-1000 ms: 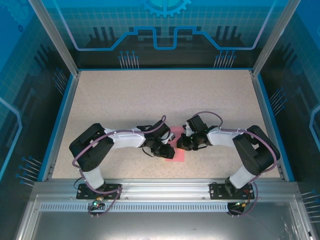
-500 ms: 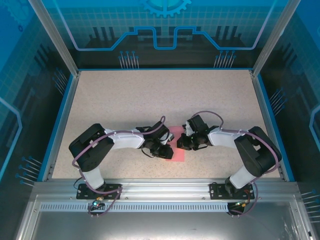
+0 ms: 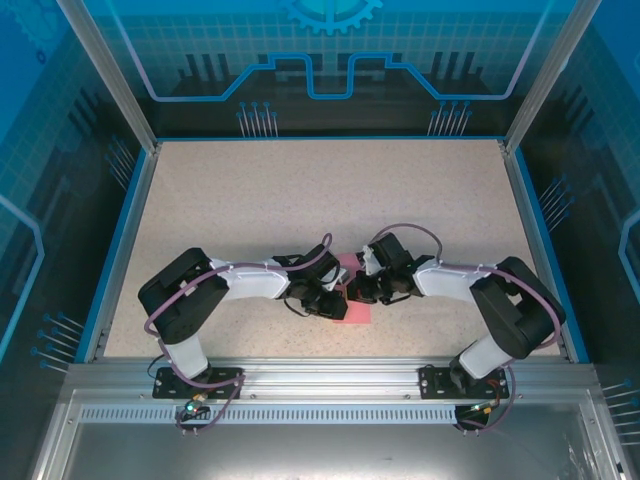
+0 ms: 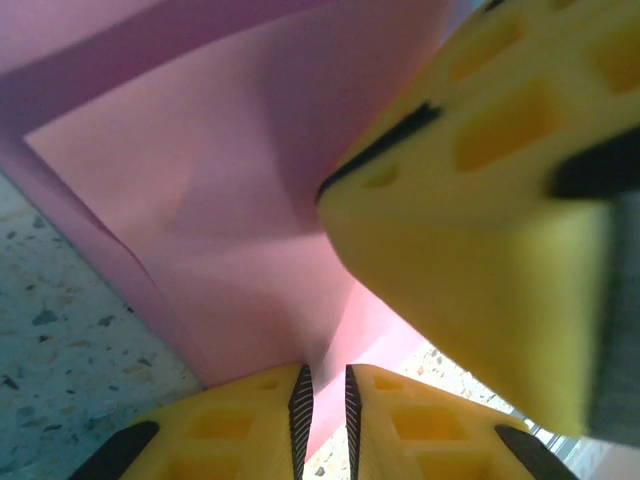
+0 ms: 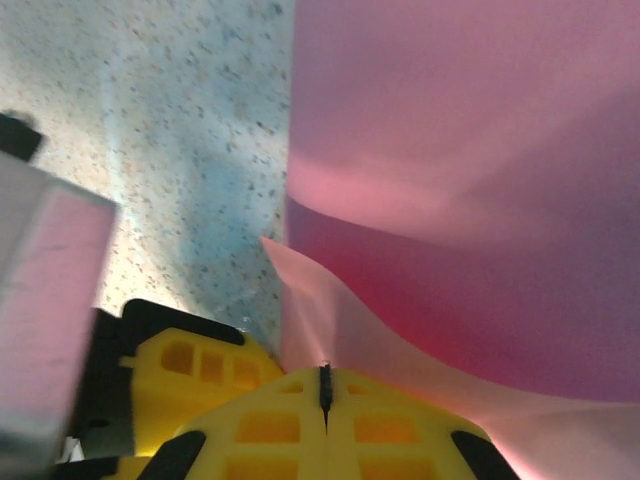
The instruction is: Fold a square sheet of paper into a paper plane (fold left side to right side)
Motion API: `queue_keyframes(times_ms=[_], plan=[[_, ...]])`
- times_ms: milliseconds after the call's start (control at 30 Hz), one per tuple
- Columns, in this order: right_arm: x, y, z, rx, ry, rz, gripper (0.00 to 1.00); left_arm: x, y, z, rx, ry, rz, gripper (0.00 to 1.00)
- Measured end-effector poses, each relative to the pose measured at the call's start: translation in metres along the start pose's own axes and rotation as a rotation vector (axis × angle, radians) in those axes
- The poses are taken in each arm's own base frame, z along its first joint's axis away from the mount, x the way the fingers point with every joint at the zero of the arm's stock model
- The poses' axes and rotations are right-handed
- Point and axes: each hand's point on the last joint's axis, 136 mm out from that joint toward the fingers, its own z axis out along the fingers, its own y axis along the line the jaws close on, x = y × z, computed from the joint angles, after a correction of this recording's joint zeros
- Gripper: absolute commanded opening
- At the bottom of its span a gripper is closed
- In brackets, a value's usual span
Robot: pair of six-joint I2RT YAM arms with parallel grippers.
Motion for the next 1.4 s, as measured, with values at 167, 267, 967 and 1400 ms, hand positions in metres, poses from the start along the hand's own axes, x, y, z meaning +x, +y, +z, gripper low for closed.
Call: queue_keyframes(times_ms=[167, 267, 967, 1400], plan=[[0.005, -0.008, 0.009, 0.024, 0.032, 0.013, 0.05, 0.0, 0.001, 0.0, -0.005, -0.003, 0.001, 0.21], [0.005, -0.008, 0.01, 0.033, 0.038, 0.011, 0.05, 0.0, 0.001, 0.0, -0.006, -0.003, 0.001, 0.21], [-0.012, -0.035, -0.009, 0.081, 0.019, -0.015, 0.07, -0.001, -0.001, 0.002, -0.002, -0.013, 0.011, 0.21], [-0.035, -0.066, -0.043, 0.122, -0.073, 0.075, 0.07, -0.001, -0.001, 0.002, -0.001, -0.013, 0.012, 0.21]])
